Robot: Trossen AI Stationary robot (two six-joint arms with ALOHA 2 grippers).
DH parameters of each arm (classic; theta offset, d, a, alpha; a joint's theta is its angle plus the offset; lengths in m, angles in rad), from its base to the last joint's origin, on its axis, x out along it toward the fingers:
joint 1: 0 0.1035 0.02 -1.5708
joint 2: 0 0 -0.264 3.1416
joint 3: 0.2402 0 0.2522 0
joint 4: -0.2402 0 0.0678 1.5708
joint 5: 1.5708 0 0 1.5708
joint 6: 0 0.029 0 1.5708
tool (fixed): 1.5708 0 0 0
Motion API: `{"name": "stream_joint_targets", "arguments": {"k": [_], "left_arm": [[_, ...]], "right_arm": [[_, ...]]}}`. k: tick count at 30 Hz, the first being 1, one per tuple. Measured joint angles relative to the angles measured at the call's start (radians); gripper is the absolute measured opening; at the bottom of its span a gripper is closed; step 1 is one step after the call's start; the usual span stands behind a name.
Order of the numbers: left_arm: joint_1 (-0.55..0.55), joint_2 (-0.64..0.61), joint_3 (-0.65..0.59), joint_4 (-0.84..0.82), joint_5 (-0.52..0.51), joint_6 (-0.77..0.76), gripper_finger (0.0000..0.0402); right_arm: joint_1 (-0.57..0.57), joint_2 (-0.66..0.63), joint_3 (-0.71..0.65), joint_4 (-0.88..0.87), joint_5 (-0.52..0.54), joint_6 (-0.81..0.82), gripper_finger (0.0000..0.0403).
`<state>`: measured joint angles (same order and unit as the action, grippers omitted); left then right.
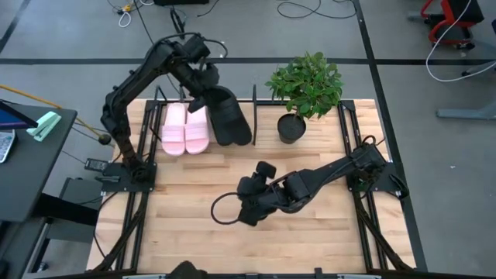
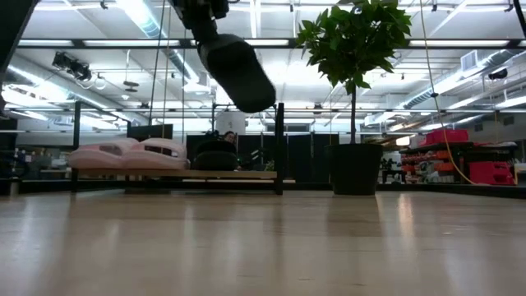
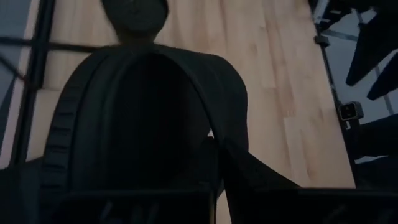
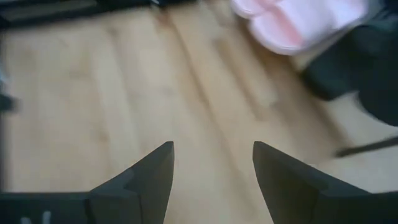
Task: Pick and place slides into the shelf
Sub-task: Put the black slide on the shelf
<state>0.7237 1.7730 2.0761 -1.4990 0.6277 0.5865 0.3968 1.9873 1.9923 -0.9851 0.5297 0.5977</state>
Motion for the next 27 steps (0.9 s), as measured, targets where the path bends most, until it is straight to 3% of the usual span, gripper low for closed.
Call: {"name": "stream_joint_targets", "arguments": {"k": [6, 9, 16, 20, 24, 27], "left_arm": [[0.032, 0.037, -0.004, -0.036, -0.005, -0.062, 0.0010], [0.031, 0.048, -0.004, -0.049, 0.012, -0.094, 0.0010], [0.037, 0.071, -0.006, -0.071, 0.231, -0.130, 0.0010], [0.065, 0.071, -0.006, -0.072, 0.268, -0.112, 0.0010], [0.124, 0.071, -0.006, -0.072, 0.276, -0.154, 0.0010], [0.163, 0.071, -0.006, -0.072, 0.359, -0.179, 0.0010]], "right_arm": [[-0.039, 0.000, 0.000, -0.084, 0.086, -0.101, 0.0224], [-0.061, 0.000, 0.000, -0.082, 0.148, -0.227, 0.0224], [-0.126, 0.000, 0.000, -0.084, 0.176, -0.678, 0.0224], [-0.150, 0.000, 0.000, -0.116, 0.175, -0.876, 0.0224], [-0.152, 0.000, 0.000, -0.179, 0.168, -0.957, 0.0224], [-0.151, 0.000, 0.000, -0.211, 0.182, -0.967, 0.0224]]}}
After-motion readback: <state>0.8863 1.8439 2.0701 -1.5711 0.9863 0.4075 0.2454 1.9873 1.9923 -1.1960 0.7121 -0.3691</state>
